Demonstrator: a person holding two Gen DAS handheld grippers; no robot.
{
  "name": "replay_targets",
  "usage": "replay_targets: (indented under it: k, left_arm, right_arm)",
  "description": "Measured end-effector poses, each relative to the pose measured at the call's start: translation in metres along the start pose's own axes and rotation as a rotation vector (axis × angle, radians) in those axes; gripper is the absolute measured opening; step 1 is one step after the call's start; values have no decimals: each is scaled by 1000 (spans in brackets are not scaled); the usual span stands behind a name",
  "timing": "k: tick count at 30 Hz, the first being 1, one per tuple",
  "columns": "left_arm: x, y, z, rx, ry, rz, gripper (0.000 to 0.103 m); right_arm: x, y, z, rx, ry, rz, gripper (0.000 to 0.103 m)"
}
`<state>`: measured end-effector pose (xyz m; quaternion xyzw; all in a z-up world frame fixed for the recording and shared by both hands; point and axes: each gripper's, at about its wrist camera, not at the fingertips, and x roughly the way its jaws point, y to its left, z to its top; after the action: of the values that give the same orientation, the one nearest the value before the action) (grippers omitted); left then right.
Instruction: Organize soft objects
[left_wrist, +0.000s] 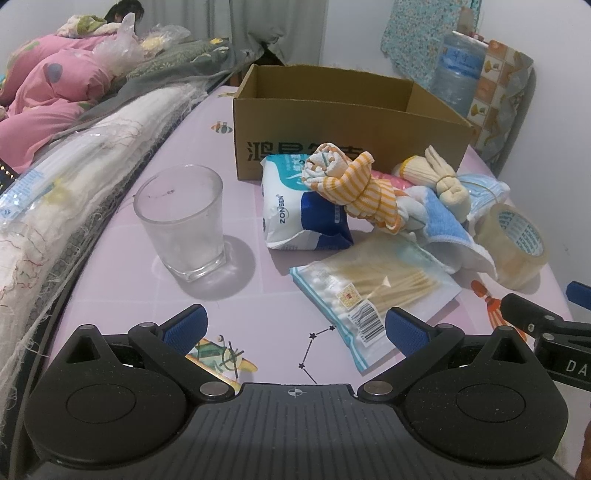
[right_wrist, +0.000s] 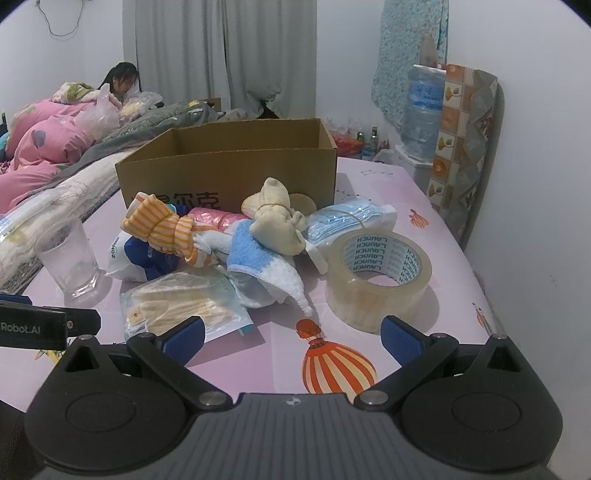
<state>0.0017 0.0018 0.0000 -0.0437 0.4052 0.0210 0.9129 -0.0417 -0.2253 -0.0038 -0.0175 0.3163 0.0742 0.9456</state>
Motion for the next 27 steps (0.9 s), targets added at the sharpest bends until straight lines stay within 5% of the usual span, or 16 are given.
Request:
replay_targets:
  k: [27]
  left_arm:
    - [1,3,2,-1,3,8,103]
  right_arm:
    - [2,1,0,1,3,2,70]
